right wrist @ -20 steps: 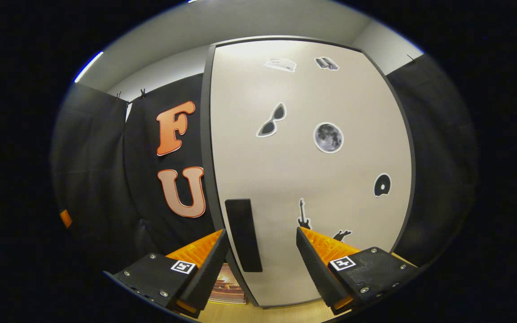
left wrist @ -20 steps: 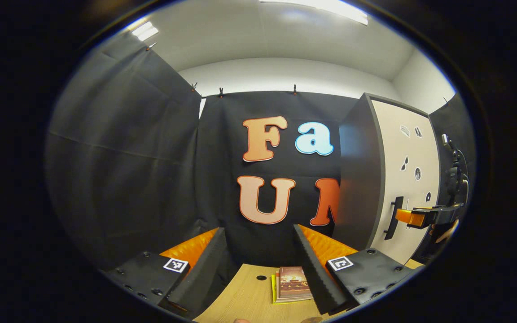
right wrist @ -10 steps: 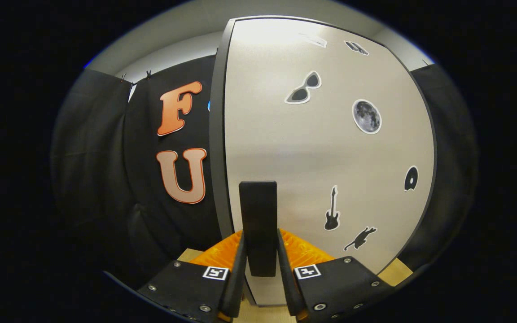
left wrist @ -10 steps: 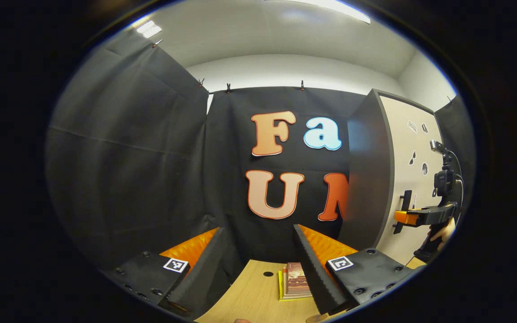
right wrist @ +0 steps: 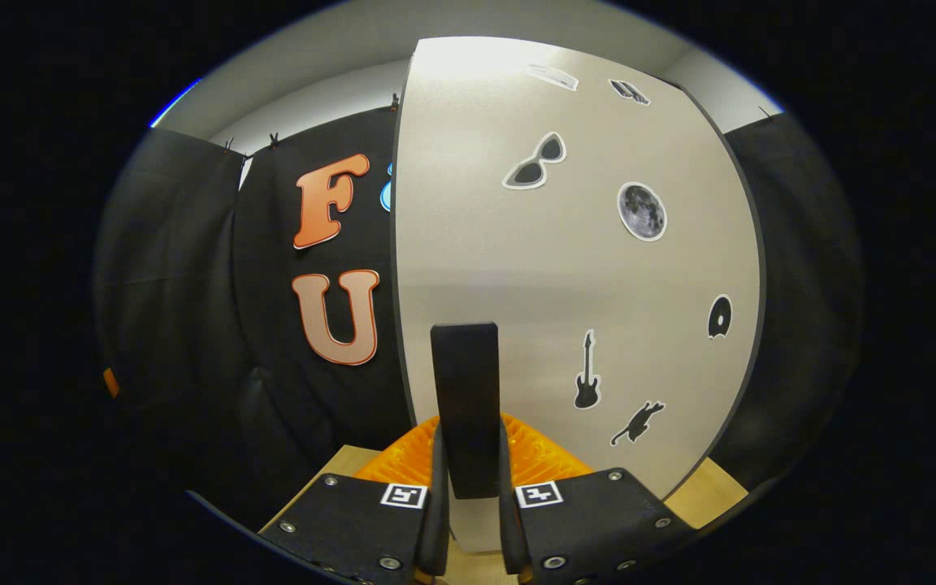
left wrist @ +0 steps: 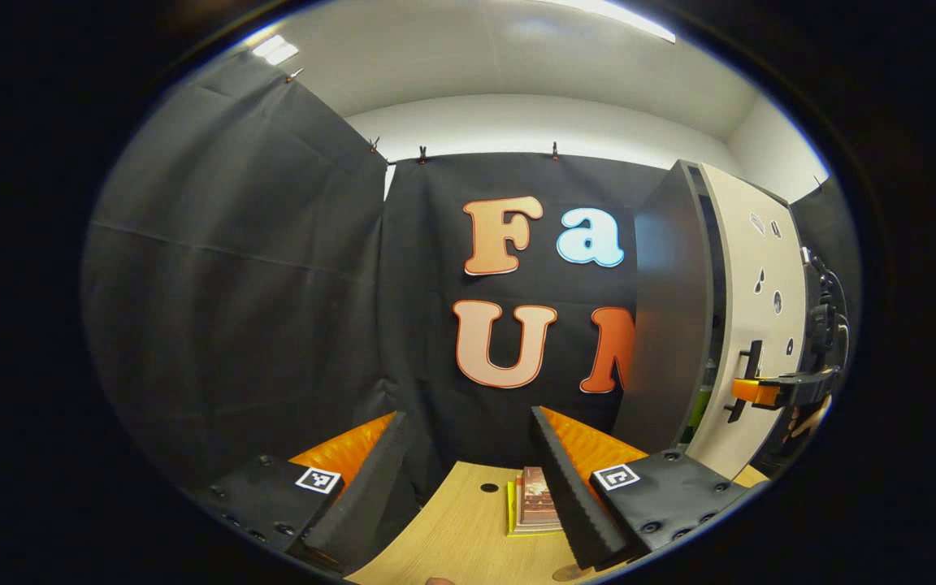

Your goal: Open the cabinet door with the right hand, grasp the bottle in the cabinet with the left hand and place it on the coaster, then close the cabinet door with the right hand.

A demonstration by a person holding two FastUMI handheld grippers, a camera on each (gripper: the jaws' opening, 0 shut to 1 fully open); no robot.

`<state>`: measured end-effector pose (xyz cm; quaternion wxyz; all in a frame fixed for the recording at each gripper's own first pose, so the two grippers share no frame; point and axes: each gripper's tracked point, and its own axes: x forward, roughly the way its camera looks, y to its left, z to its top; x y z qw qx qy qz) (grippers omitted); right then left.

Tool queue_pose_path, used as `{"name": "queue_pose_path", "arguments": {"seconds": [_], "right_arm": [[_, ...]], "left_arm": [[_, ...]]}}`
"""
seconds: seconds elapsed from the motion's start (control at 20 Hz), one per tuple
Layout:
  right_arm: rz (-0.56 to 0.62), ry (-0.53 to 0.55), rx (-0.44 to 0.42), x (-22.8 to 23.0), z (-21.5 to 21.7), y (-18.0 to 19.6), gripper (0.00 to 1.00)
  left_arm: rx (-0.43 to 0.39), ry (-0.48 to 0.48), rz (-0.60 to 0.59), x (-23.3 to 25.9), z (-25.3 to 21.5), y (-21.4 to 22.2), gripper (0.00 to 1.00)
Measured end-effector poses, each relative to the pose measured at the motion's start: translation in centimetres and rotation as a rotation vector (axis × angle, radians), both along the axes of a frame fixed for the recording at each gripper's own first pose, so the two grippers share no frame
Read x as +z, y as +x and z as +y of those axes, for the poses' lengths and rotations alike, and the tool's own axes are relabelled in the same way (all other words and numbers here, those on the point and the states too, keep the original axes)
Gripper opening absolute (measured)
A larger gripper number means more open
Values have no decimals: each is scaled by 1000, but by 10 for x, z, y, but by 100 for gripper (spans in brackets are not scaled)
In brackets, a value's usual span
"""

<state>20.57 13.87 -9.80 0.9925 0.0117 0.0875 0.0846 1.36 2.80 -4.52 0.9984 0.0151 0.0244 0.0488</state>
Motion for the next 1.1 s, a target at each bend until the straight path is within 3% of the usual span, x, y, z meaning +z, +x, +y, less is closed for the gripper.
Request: {"name": "queue_pose_path", "arguments": {"seconds": [0.4, 0.95, 1.1], "right_arm": [[-43, 2, -26, 8, -62, -109, 20], [-53, -46, -119, 20, -144, -186, 19], [-67, -83, -156, 24, -168, -204, 14]], "left_arm": [[-72, 4, 13, 2, -36, -19, 98], [-186, 2, -9, 11, -98, -13, 96], [-217, 4, -7, 8, -116, -12, 98]]}}
